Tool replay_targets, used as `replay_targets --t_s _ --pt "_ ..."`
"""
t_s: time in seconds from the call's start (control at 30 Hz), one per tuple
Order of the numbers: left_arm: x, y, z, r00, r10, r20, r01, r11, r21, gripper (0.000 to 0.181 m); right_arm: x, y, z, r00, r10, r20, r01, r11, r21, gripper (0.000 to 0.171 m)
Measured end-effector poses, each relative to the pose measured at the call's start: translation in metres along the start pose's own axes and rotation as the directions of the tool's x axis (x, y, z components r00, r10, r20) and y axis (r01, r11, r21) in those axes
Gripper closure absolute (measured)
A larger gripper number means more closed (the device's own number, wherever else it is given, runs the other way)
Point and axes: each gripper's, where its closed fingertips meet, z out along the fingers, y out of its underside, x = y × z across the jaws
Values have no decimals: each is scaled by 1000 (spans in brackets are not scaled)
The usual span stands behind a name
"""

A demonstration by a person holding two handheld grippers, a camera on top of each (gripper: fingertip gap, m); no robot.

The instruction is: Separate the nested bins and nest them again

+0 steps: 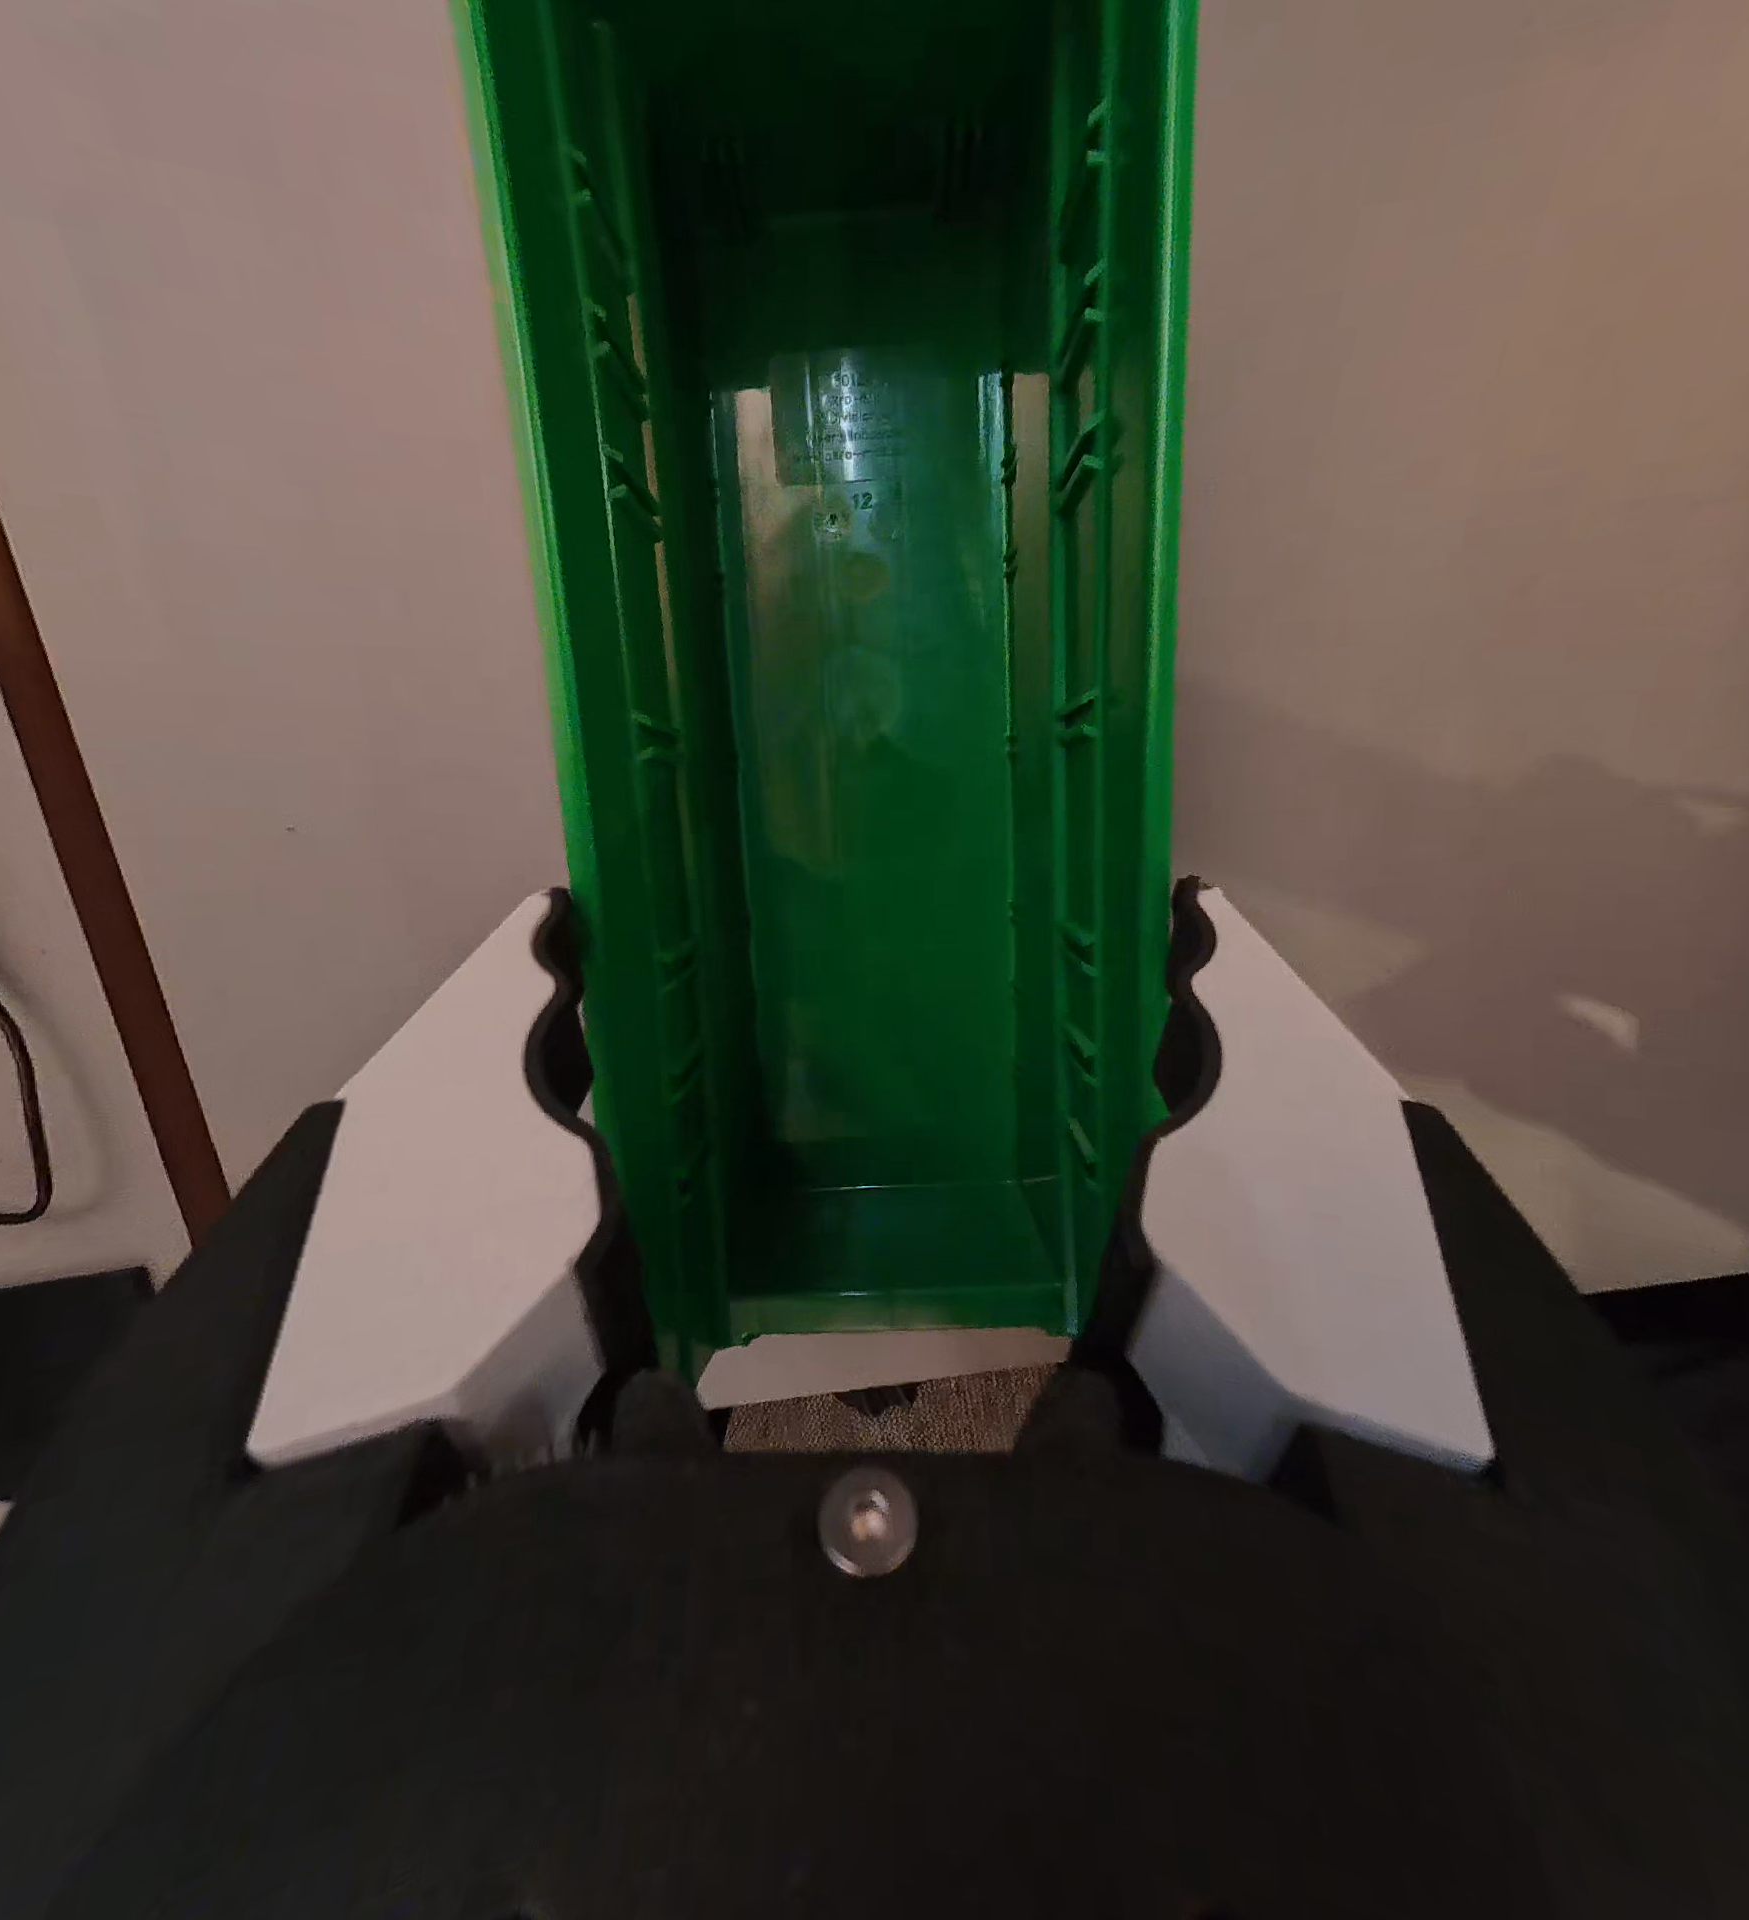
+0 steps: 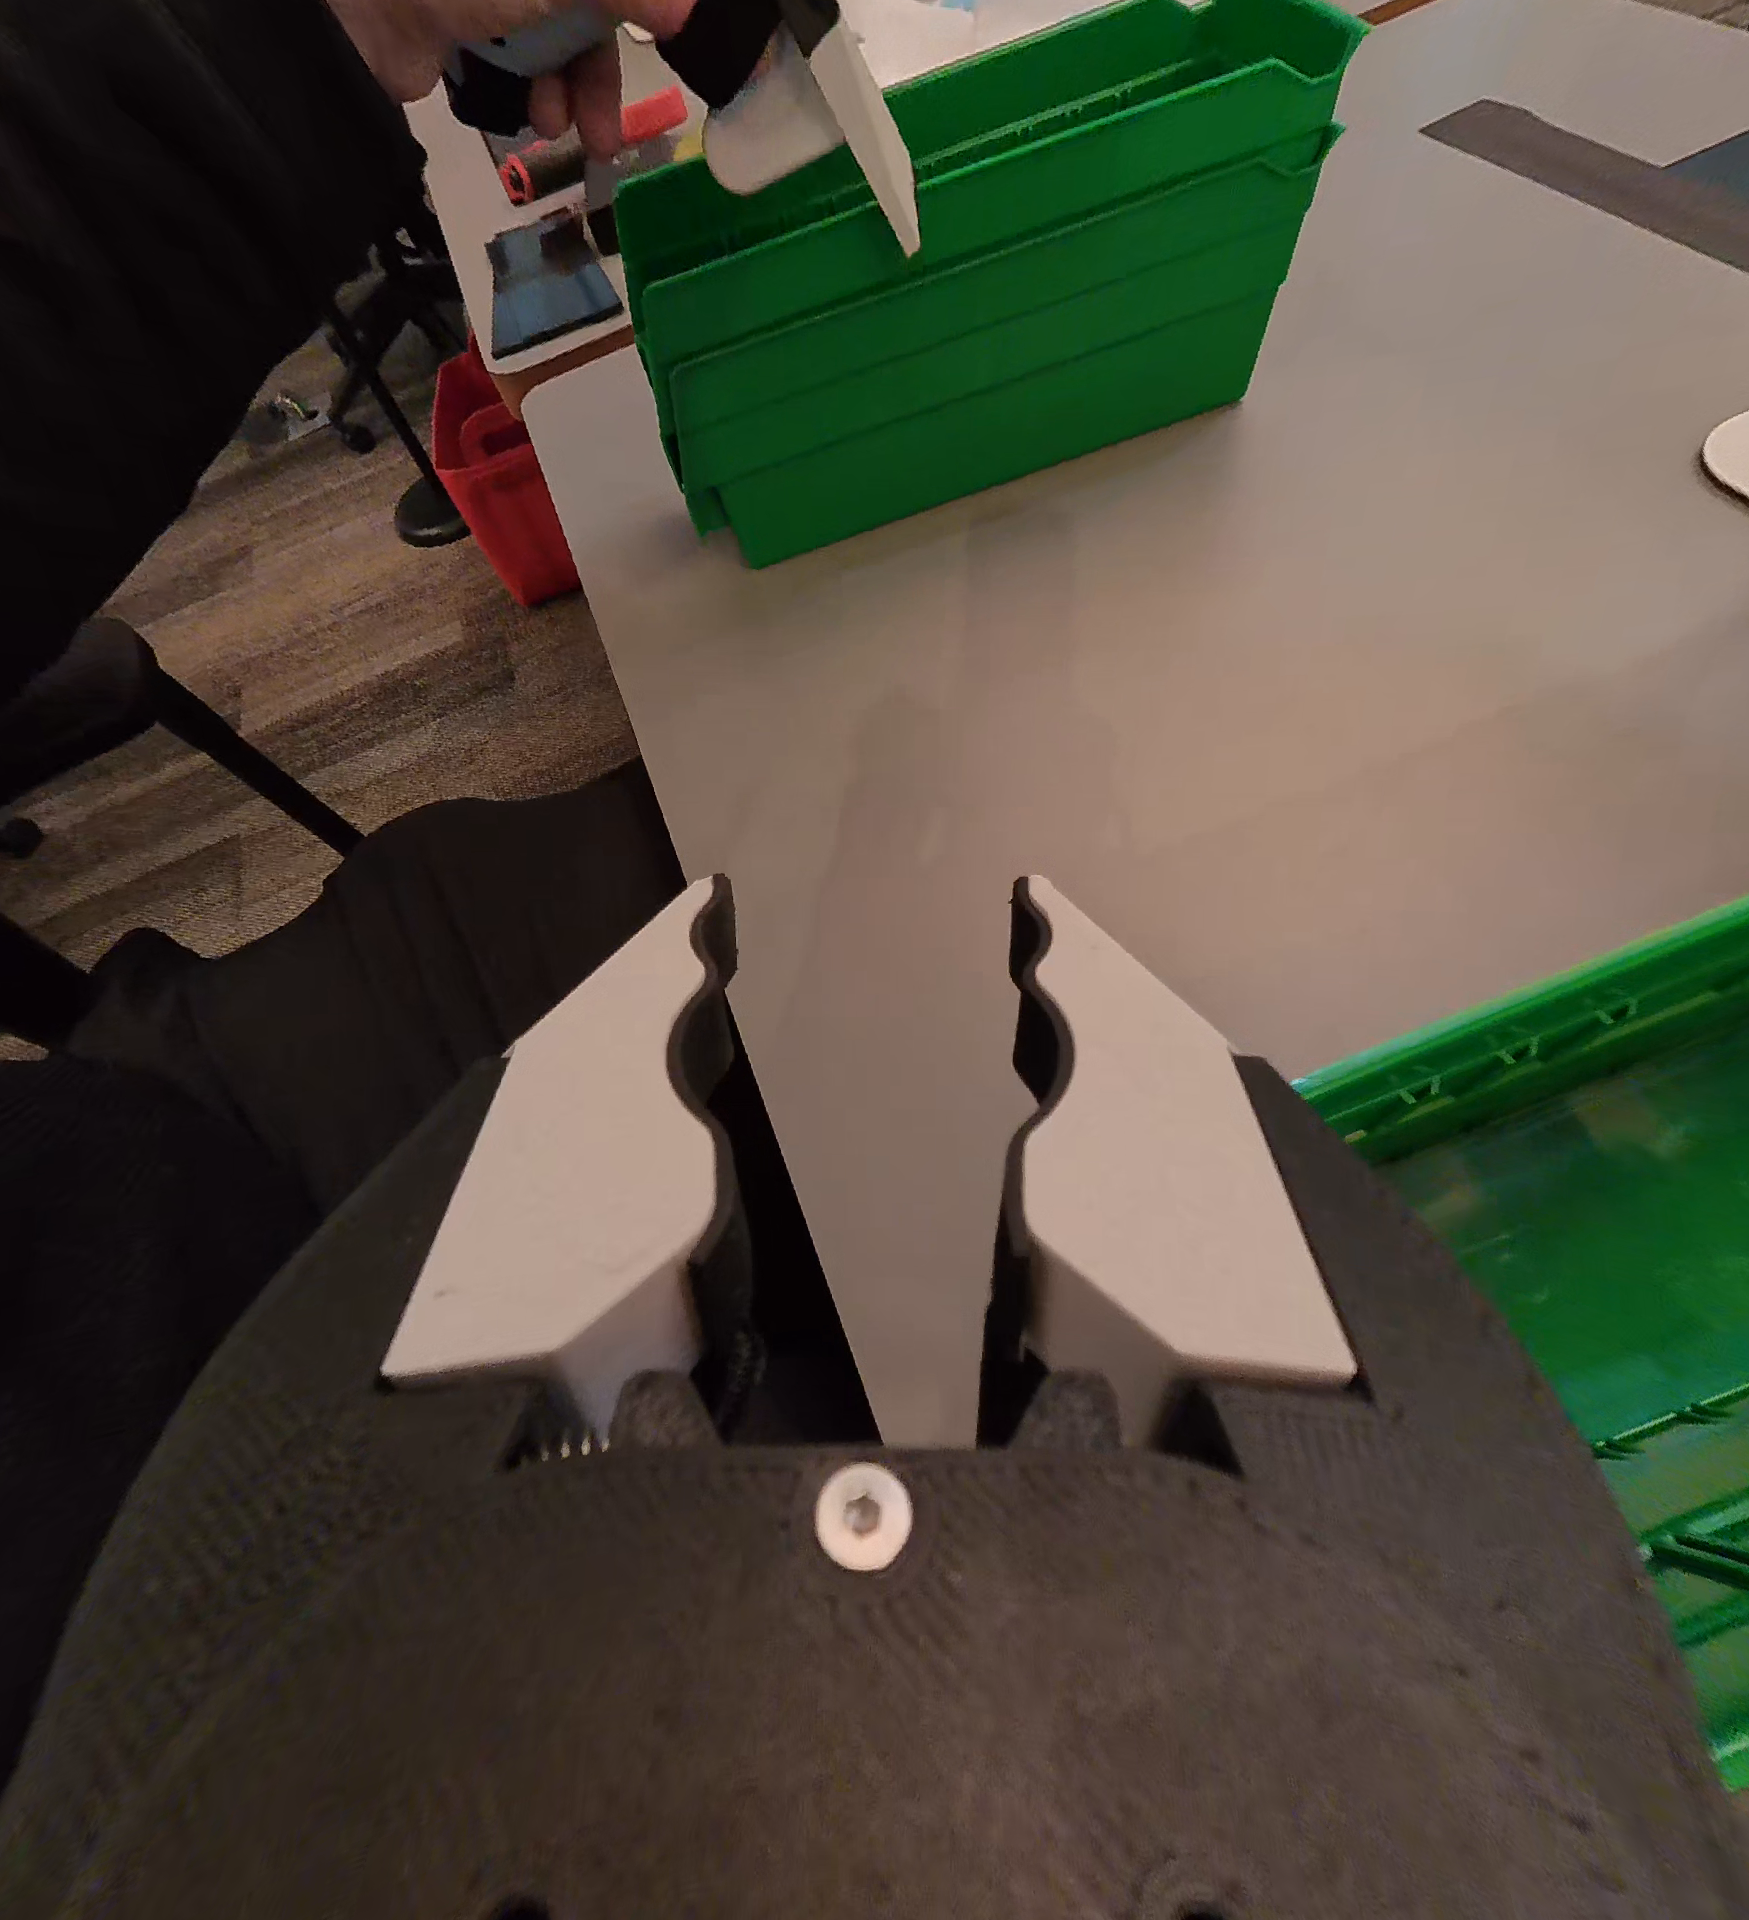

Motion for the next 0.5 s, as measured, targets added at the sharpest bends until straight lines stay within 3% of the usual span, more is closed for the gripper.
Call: replay_targets --t_s 0.5 --pt "-6 -17 -19 1000 -23 -6 24 990 142 84 1 5 4 1000 14 12 -14 1000 -19 120"
